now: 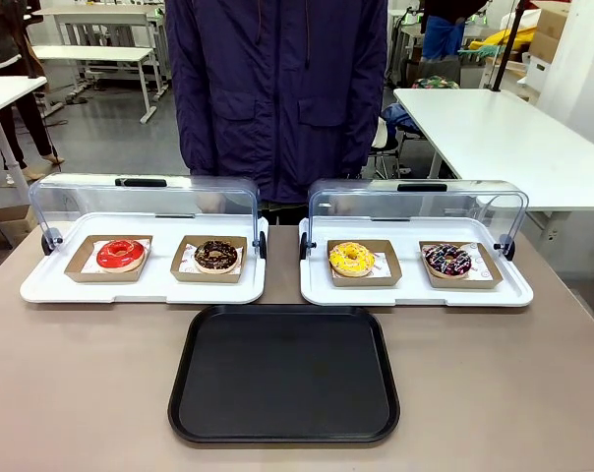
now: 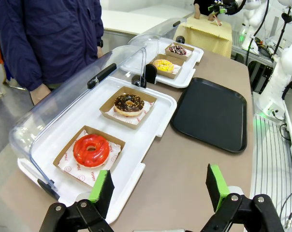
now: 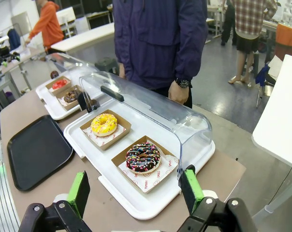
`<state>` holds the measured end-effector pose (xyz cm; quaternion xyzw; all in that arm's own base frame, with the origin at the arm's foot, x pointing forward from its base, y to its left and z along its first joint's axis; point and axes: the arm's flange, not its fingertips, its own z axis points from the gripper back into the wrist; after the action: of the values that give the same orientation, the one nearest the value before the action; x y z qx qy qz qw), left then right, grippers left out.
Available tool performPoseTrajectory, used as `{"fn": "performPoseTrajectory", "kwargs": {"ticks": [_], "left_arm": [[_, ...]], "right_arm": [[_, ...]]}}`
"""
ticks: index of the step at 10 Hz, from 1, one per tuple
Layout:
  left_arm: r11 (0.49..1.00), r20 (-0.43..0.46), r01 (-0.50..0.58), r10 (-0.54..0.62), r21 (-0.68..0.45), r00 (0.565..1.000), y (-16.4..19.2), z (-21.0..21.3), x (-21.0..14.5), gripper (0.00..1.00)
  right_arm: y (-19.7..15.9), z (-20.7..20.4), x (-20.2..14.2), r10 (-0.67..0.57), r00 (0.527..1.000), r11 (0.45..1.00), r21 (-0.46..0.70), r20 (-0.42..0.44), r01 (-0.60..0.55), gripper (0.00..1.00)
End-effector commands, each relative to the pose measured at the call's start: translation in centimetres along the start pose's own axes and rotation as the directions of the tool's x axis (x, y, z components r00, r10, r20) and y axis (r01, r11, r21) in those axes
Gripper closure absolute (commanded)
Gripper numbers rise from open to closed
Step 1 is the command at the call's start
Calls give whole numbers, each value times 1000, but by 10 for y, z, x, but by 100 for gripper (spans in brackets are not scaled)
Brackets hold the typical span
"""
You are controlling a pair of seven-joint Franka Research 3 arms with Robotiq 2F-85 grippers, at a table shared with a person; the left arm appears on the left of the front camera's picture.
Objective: Move the third donut from the left to the tray.
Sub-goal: Pick up the Paper togo box containing the Donut indicated by the person and place it on the Handle tray.
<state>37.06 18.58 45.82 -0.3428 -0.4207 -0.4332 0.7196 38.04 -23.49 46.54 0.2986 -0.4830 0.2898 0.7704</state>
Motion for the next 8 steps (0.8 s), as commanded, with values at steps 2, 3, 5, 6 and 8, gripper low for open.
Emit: {"fn": "performPoseTrajectory", "kwargs": {"ticks": [2, 3, 5, 6, 8], "left_arm": [[1000, 7, 5, -5, -3, 1000, 1, 0, 1, 0], [1000, 7, 5, -5, -3, 1000, 1, 0, 1, 0], [1000, 7, 5, -5, -3, 1000, 1, 0, 1, 0], [1000, 7, 5, -5, -3, 1000, 1, 0, 1, 0], [1000, 7, 5, -5, -3, 1000, 1, 0, 1, 0]], "right_arm": [[-2, -1, 2, 12, 1000, 1000, 0, 23, -11, 0], [-2, -1, 2, 12, 1000, 1000, 0, 23, -11, 0], [-2, -1, 2, 12, 1000, 1000, 0, 23, -11, 0], [-2, -1, 2, 12, 1000, 1000, 0, 23, -11, 0], [-2, -1, 2, 12, 1000, 1000, 0, 23, -11, 0]]}}
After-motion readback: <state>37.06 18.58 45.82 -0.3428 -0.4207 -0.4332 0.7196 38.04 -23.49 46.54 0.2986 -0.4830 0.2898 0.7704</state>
